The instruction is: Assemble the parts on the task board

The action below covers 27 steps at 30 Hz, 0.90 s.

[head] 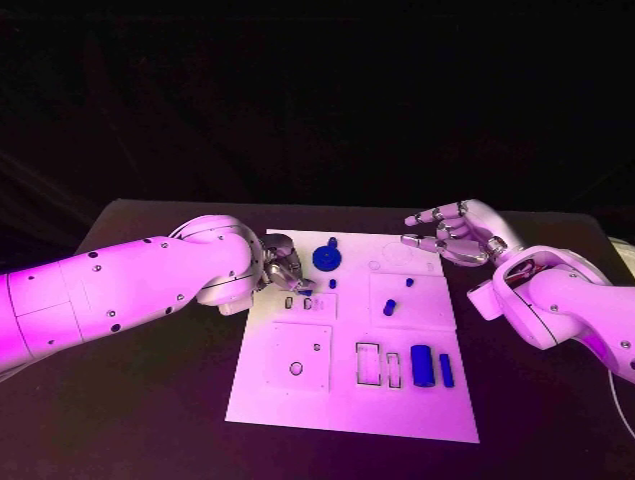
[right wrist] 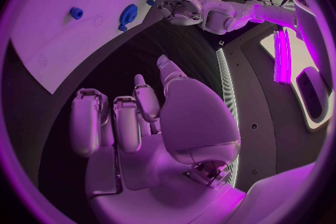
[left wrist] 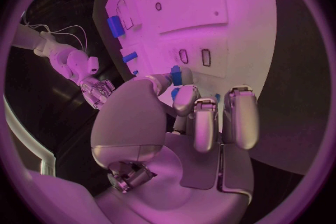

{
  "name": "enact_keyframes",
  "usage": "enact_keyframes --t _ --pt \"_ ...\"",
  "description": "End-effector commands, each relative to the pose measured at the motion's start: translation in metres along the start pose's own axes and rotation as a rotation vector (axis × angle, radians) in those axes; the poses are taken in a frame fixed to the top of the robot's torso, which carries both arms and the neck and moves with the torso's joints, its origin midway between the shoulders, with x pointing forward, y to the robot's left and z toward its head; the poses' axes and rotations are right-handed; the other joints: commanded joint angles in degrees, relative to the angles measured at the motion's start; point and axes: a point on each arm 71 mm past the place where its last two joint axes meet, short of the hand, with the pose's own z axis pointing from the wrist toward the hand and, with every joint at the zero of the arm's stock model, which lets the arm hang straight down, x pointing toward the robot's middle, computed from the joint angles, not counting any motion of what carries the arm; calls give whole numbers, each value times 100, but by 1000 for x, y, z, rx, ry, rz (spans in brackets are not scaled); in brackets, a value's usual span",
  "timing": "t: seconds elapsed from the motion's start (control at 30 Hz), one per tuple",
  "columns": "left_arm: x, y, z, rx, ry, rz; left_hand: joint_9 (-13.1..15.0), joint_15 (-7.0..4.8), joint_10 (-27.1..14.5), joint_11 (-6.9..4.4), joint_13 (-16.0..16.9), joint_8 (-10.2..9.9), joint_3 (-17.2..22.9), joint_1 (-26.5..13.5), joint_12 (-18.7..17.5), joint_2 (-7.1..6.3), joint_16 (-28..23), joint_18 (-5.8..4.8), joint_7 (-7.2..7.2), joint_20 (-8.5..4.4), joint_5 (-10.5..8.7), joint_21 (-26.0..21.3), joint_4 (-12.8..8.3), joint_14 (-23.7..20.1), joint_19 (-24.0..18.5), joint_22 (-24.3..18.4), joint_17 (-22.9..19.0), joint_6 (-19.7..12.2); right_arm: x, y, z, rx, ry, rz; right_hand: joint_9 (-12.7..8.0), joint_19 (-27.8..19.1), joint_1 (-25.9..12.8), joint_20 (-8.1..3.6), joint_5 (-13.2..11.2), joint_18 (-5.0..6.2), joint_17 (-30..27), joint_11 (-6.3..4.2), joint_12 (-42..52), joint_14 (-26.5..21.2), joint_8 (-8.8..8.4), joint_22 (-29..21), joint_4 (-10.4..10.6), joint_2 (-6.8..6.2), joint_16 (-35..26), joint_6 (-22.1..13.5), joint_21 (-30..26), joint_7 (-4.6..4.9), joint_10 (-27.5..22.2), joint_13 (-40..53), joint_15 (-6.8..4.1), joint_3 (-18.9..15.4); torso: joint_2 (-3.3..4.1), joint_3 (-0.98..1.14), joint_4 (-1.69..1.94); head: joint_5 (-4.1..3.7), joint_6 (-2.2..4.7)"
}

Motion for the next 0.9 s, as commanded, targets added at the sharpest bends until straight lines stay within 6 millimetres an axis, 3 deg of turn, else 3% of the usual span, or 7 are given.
enact_keyframes --t 0.03,0.37,0.5,0.9 --pt "-3 -4 -1 52 -134 57 12 10 60 -11 42 35 863 -77 54 0 18 -73 -31 14 -34 43 -815 602 32 225 1508 19 1 -1 -1 -1 19 -6 8 -24 18 3 20 -2 732 -1 -23 415 40 -3 12 56 -38 38 -20 -15 -32 56 -1 -40 -12 11 31 -21 -23" --pt "13 0 1 48 -134 94 20 6 91 -18 79 38 879 -107 87 -21 18 -77 -40 11 -36 55 -824 602 46 247 1508 37 1 -2 -1 0 20 -6 8 -24 14 3 18 -2 732 -1 -23 415 39 -4 15 58 -39 39 -21 -16 -32 56 -1 -44 -3 -2 28 -43 -38" --pt "19 1 1 41 -98 114 22 5 96 -19 84 38 883 -121 92 -30 18 -78 -42 9 -37 57 -824 602 50 250 1508 41 1 -2 -2 0 21 -6 8 -24 14 3 18 -2 732 -1 -23 415 39 -4 15 58 -39 39 -21 -16 -32 56 -1 -44 -7 7 35 -42 -52" --pt "26 2 3 16 -33 151 25 4 95 -19 78 35 889 -142 87 -29 18 -76 -42 7 -44 52 -817 602 48 241 1508 43 2 -2 -2 1 23 -5 8 -24 14 3 18 -2 732 -1 -23 415 39 -4 15 58 -39 39 -21 -16 -32 56 -1 -44 -5 8 30 -49 -79"
